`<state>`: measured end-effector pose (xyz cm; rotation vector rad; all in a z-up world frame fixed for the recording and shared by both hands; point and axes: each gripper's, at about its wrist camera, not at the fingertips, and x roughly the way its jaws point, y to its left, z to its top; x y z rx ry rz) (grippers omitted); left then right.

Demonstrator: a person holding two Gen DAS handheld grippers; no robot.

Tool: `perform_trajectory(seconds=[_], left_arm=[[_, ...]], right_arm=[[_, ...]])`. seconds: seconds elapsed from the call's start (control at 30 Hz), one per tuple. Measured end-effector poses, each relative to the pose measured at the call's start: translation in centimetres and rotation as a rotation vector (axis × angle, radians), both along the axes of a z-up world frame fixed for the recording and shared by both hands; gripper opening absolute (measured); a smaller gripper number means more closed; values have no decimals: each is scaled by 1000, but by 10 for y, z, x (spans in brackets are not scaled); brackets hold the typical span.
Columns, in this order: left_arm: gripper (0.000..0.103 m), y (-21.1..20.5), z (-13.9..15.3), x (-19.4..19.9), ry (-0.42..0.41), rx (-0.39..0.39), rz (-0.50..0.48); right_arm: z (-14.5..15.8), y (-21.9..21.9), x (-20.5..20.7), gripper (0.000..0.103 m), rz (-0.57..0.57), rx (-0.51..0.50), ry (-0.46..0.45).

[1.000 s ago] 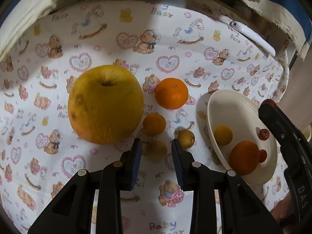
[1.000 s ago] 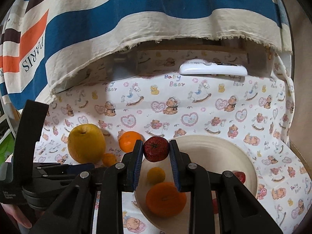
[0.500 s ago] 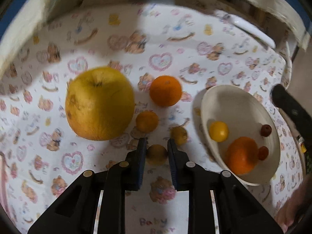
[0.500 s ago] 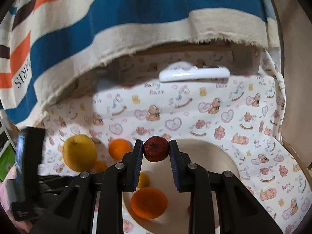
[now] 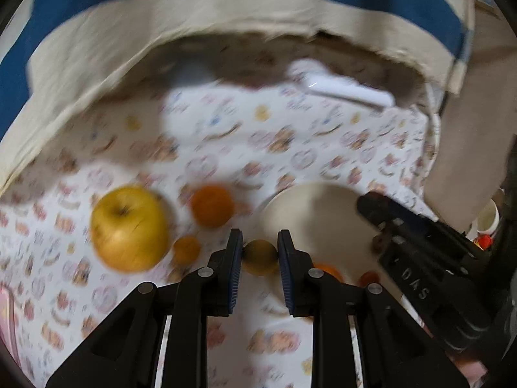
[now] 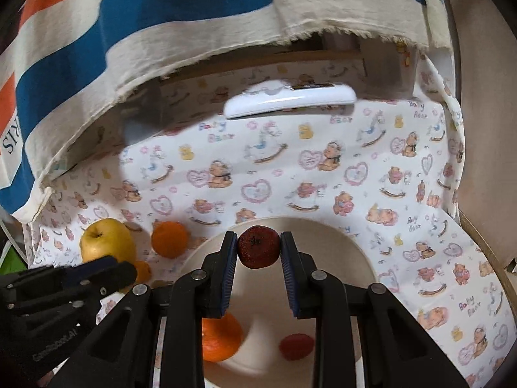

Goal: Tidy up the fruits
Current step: 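Carry the red apple over the cream plate with the right tool, then lower the red apple onto the plate and open the right tool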

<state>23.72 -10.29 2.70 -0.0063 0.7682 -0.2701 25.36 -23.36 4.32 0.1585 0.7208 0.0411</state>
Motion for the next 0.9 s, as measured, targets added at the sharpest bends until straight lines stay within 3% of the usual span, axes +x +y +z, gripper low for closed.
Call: perform_trajectory(seconds=[0.13, 0.27, 0.5, 0.9], left_arm=[[21, -17, -1, 15, -34, 15, -50], [21, -22, -11, 34, 3, -24, -62], [21, -38, -33, 47, 55, 5, -110], [21, -33, -44, 49, 72, 22, -97]], right_arm=[[-2, -23, 7, 28, 0, 17, 28], [-7, -40, 13, 28, -32, -5, 43], [-26, -42, 26, 28, -11, -46, 134], [-35, -52, 30, 28, -44, -4, 187]])
